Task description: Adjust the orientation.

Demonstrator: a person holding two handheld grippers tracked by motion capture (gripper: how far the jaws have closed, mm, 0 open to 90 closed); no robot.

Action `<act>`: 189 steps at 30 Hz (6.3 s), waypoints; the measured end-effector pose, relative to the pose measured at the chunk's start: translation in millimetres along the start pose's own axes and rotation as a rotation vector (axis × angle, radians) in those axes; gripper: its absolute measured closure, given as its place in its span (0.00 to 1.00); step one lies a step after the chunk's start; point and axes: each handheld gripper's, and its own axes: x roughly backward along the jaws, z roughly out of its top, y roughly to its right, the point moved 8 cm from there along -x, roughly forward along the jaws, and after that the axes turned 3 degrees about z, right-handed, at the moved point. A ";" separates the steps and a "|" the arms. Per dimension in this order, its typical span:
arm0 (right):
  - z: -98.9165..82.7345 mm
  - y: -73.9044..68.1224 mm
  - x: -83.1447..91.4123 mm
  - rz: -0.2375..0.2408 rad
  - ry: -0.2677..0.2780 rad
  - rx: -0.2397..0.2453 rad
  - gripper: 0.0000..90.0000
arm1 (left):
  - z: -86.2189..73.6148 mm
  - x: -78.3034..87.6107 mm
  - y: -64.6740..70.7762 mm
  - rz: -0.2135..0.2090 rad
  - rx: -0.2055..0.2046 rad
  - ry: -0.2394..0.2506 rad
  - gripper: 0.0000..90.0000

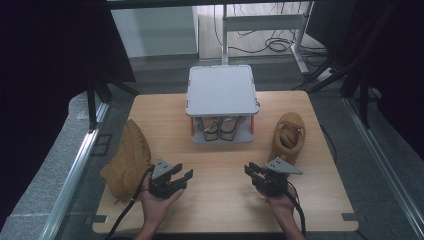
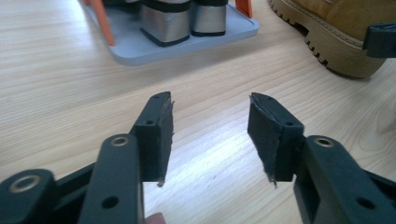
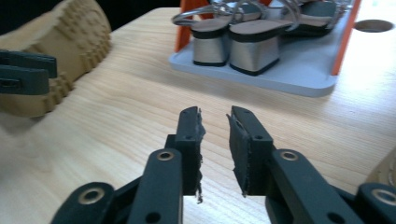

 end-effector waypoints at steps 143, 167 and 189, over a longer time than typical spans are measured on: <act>-17.5 36.5 19.4 -0.066 0.006 -0.051 0.65 | 3.3 -11.8 24.0 -0.079 -0.083 -0.079 0.99; -23.1 32.2 12.8 -0.070 -0.016 -0.029 0.63 | -6.8 -22.6 -23.3 0.074 -0.026 -0.052 1.00; -23.9 34.7 13.6 -0.080 -0.026 -0.023 0.63 | -23.2 18.8 -80.4 0.099 0.075 -0.112 1.00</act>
